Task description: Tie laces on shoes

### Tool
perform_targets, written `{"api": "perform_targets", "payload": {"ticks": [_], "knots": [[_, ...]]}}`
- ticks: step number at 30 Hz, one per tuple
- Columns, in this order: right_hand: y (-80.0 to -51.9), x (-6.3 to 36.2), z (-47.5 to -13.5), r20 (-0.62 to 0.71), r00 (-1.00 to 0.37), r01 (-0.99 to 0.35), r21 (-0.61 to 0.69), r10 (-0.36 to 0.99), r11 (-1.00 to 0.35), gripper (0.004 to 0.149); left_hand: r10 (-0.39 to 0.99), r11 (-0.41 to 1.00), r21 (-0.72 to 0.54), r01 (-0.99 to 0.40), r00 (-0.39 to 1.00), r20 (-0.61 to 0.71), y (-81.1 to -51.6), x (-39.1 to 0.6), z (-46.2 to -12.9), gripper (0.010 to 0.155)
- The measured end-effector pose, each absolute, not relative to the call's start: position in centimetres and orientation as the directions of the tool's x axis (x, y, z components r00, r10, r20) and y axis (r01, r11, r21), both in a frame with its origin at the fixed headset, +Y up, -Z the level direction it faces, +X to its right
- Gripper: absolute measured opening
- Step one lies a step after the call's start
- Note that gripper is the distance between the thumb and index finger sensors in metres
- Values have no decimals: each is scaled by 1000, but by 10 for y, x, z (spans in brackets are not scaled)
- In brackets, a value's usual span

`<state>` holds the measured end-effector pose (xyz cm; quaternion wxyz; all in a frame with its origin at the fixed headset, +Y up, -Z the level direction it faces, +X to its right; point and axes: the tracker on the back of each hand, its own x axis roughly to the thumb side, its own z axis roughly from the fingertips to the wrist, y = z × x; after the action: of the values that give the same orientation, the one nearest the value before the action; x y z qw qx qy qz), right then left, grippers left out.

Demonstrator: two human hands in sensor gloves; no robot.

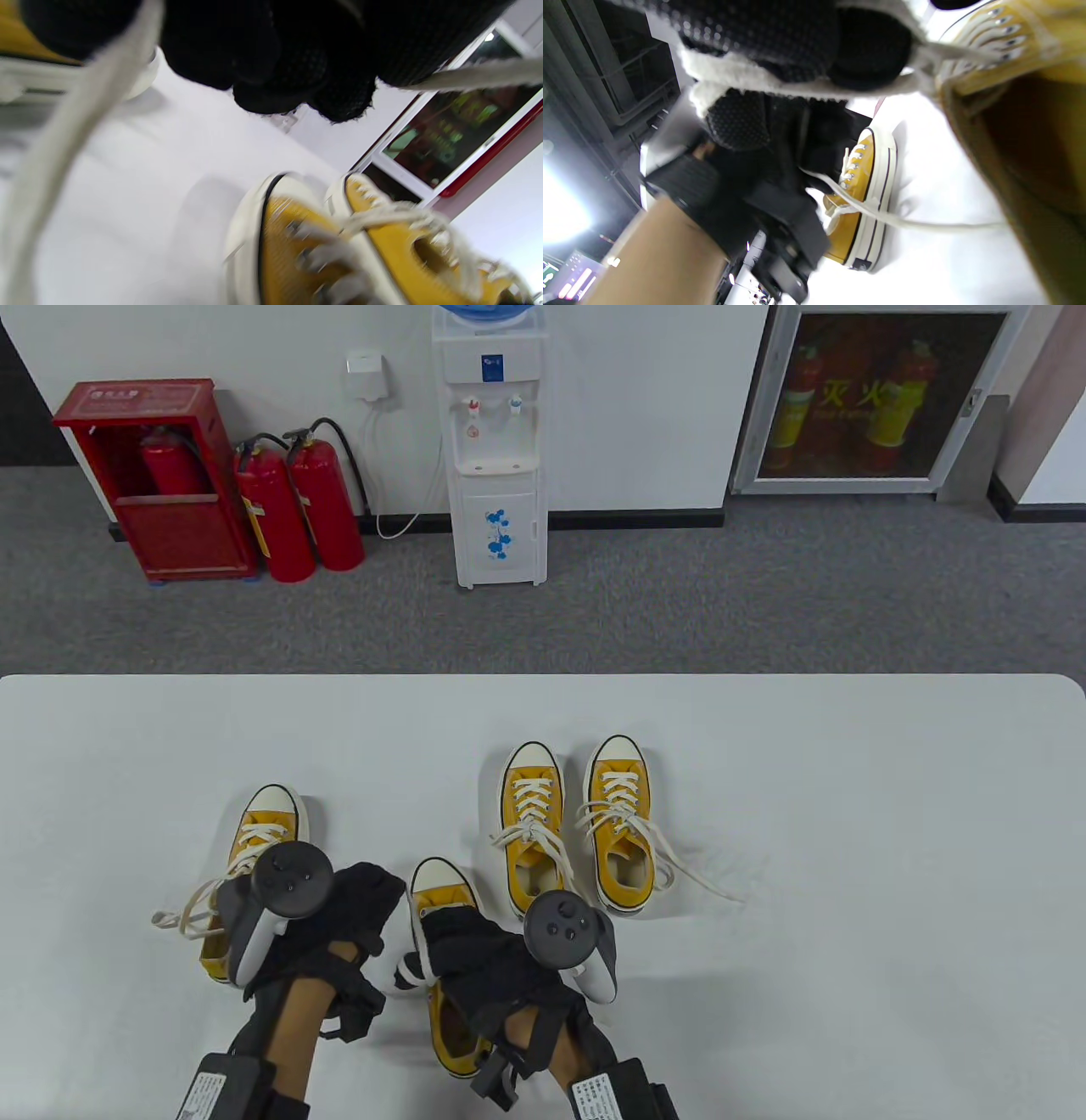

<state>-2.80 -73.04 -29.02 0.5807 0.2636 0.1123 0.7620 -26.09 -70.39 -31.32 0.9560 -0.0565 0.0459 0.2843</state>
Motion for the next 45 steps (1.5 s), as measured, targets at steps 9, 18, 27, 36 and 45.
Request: {"api": "perform_targets", "payload": {"ticks": [9, 18, 27, 36, 45], "knots": [[-741, -20, -297, 149, -60, -862, 491, 987, -127, 44, 551, 802, -206, -561, 827, -109, -745, -255, -292, 37], [-748, -12, -300, 127, -34, -902, 424, 991, -85, 46, 452, 862, -259, -436, 892, 3, -751, -236, -277, 37], [-746, 3, -300, 175, -129, -942, 285, 976, -176, 42, 353, 915, -230, -332, 934, 56, -747, -234, -275, 43], [-740, 27, -297, 232, -287, -920, 205, 929, -335, 50, 413, 872, -314, -376, 908, 62, -752, -254, -278, 55], [-752, 26, -299, 79, -131, -923, 355, 988, -150, 55, 487, 845, -269, -463, 873, 23, -748, -273, -278, 62]]}}
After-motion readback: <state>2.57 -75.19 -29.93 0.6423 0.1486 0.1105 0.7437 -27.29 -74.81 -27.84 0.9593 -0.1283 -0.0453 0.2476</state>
